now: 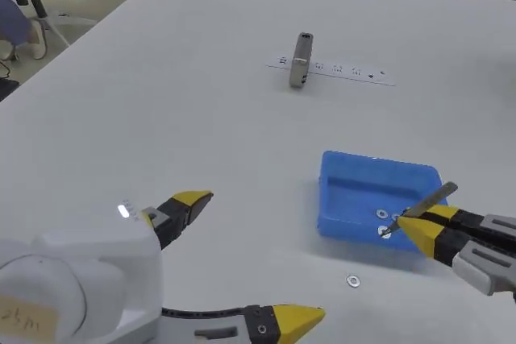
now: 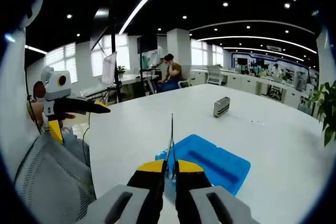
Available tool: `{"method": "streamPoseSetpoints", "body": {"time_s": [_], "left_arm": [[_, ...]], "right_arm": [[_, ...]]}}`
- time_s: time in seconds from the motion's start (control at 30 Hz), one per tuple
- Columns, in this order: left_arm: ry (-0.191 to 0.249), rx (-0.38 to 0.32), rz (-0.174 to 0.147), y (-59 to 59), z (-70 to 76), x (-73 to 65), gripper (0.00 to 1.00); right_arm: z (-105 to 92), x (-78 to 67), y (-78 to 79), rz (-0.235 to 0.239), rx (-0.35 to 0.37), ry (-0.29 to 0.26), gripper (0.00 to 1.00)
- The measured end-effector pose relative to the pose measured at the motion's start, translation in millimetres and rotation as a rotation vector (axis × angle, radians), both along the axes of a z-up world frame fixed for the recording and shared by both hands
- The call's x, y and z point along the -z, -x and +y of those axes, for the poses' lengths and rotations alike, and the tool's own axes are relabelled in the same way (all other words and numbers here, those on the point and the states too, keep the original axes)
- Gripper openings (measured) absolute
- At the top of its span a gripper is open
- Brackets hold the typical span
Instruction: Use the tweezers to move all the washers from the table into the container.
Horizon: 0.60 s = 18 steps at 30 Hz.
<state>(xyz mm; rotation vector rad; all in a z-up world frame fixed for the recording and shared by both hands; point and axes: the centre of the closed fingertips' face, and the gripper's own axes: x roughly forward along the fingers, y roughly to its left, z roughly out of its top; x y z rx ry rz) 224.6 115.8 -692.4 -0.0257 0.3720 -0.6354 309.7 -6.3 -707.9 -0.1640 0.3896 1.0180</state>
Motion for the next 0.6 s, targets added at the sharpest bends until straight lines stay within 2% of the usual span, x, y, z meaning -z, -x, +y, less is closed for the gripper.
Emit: {"method": "streamPoseSetpoints", "body": {"time_s": [0.1, 0.23, 0.43, 0.53, 0.6], "left_arm": [[-0.001, -0.002, 0.000, -0.2, 0.4, -0.3, 0.99], [-0.001, -0.005, 0.001, 0.5, 1.1, -0.1, 0.99], [-0.006, -0.011, 0.002, 1.1, 2.7, -0.1, 0.99], [-0.006, -0.015, 0.002, 0.8, 3.9, -0.5, 0.99], [-0.006, -0.017, 0.000, 0.7, 4.8, -0.7, 0.99]], "right_arm": [[-0.1, -2.5, -11.6, 0.002, 0.016, -0.010, 0.03], [0.8, -2.1, -26.7, 0.027, 0.055, -0.024, 0.03], [4.3, 12.6, -50.7, 0.073, 0.091, 0.006, 0.03], [4.2, 22.6, -59.5, 0.123, 0.116, 0.008, 0.03], [3.8, 28.5, -65.9, 0.138, 0.127, 0.010, 0.03]]}}
